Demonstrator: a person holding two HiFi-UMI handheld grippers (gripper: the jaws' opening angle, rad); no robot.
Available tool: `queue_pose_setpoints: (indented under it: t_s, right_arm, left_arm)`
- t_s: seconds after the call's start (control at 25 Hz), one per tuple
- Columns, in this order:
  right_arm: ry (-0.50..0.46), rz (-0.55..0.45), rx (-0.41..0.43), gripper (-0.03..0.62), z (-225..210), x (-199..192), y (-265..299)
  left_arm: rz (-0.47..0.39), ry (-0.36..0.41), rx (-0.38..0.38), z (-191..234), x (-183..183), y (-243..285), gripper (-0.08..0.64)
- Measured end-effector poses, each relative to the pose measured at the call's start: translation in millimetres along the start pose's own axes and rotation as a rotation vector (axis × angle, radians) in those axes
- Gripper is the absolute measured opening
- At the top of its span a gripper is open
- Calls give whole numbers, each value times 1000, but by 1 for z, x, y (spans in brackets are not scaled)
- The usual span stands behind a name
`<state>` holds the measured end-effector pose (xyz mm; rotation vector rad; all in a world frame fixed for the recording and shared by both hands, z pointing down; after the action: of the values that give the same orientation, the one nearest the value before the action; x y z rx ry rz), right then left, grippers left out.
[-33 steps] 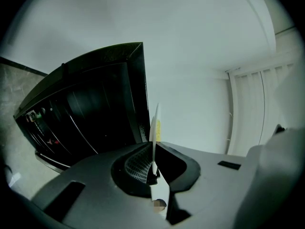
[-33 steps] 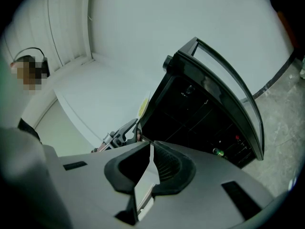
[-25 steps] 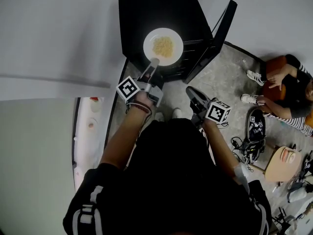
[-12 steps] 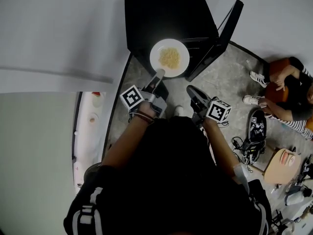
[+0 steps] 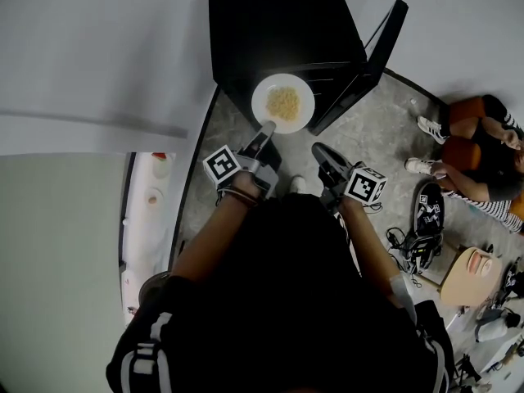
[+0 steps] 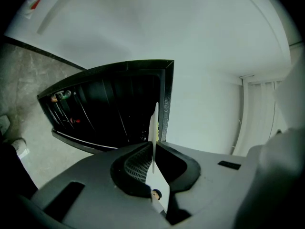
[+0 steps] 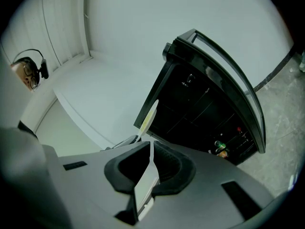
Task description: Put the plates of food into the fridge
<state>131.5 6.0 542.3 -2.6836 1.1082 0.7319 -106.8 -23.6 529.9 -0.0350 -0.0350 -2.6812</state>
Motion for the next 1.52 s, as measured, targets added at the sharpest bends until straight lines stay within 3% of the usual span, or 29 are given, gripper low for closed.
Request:
queue_pose_setpoints:
  t_s: [0.8, 0.96, 1.16, 1.52]
  right_arm:
    - [3, -7, -41, 25, -5, 0, -5]
    - [5, -8, -46, 25, -4, 0, -7]
    - [8, -8, -54, 25, -7, 2, -6]
    - [16, 7, -54, 25, -11, 5, 1]
  left_arm:
    - [-9, -21, 33, 55, 23, 22, 34]
    - [-13, -6, 78, 72, 30, 26, 34]
    - [-55, -76, 86, 86, 40, 32, 34]
    - [-64, -91, 107, 101, 50, 48, 34]
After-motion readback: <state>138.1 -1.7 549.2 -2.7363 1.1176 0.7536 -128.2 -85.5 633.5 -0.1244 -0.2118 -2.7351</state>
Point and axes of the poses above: the fingertips, and each gripper's own axes: y forward along the fingers, z to its left, x out of its top, the point moved 9 cm from there along -y, backward along the fingers, and after that the axes turned 9 degrees about -z, right-handed, at the moved point
